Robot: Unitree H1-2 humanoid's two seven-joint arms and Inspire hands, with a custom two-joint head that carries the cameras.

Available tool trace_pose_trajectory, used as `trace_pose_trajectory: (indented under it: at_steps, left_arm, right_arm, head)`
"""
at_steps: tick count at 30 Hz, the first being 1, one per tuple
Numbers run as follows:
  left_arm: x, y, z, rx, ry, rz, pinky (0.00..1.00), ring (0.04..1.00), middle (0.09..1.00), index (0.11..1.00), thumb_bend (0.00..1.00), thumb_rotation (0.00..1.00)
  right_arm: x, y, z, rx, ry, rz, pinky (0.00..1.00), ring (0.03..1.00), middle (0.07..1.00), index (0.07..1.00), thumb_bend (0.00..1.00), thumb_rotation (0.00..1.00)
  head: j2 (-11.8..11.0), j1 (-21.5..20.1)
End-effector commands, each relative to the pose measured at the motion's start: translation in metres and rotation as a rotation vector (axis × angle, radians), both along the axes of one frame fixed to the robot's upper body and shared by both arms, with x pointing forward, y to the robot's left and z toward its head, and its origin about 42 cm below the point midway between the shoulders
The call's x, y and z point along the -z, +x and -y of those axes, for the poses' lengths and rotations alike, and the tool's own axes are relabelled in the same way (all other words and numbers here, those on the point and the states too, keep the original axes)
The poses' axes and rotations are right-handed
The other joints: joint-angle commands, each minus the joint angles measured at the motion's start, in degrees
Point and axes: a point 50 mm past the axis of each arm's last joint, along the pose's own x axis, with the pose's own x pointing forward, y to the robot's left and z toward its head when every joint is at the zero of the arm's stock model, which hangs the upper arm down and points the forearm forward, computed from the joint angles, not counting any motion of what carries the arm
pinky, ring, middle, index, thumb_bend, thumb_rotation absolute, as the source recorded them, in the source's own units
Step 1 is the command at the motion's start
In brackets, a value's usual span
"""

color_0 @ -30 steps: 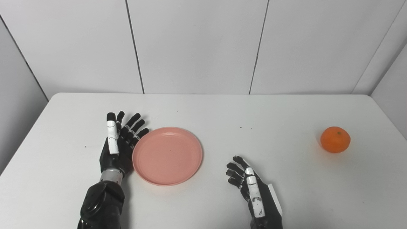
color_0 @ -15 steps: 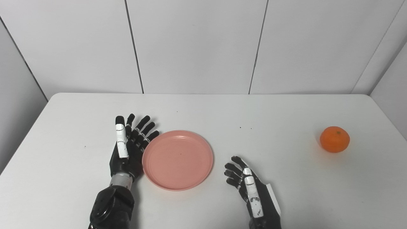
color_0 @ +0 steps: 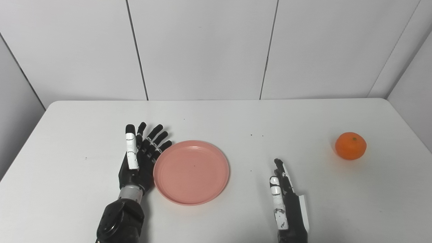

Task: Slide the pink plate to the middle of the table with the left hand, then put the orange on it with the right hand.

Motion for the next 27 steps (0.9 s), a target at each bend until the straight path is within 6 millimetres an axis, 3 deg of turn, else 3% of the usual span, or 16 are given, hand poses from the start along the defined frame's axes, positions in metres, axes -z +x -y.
trace_pose_trajectory:
  at_steps: [1,8,16,23,27]
  left_arm:
    - [0.026,-0.010,0.006,0.026,-0.023,-0.136,0.73,0.816,0.825,0.988,0.77,0.87]
    - [0.029,-0.010,0.000,0.031,-0.043,-0.137,0.75,0.837,0.848,0.998,0.76,0.87]
    - [0.031,-0.006,-0.003,0.028,-0.066,-0.143,0.81,0.853,0.837,1.000,0.78,0.84]
    - [0.033,-0.004,0.001,0.032,-0.069,-0.145,0.81,0.851,0.843,1.000,0.76,0.85]
    - [0.035,-0.004,0.002,0.029,-0.071,-0.152,0.81,0.850,0.844,1.000,0.76,0.85]
  right_arm:
    - [0.000,-0.020,-0.024,0.042,0.094,0.025,0.96,0.954,0.974,0.929,0.68,1.00]
    - [0.004,-0.018,-0.033,0.069,0.071,0.079,0.94,0.926,0.962,0.936,0.64,1.00]
    - [0.007,-0.017,-0.040,0.083,0.095,0.078,0.89,0.899,0.930,0.914,0.65,1.00]
    - [0.007,-0.016,-0.035,0.090,0.088,0.093,0.89,0.883,0.908,0.889,0.64,0.99]
    - [0.000,-0.014,-0.026,0.105,0.114,0.116,0.85,0.838,0.867,0.831,0.61,0.93]
  head:
    - [-0.3,-0.8]
    - [-1.1,-4.8]
    - [-2.1,-5.0]
    - [-2.5,-5.3]
    - [-2.8,-5.3]
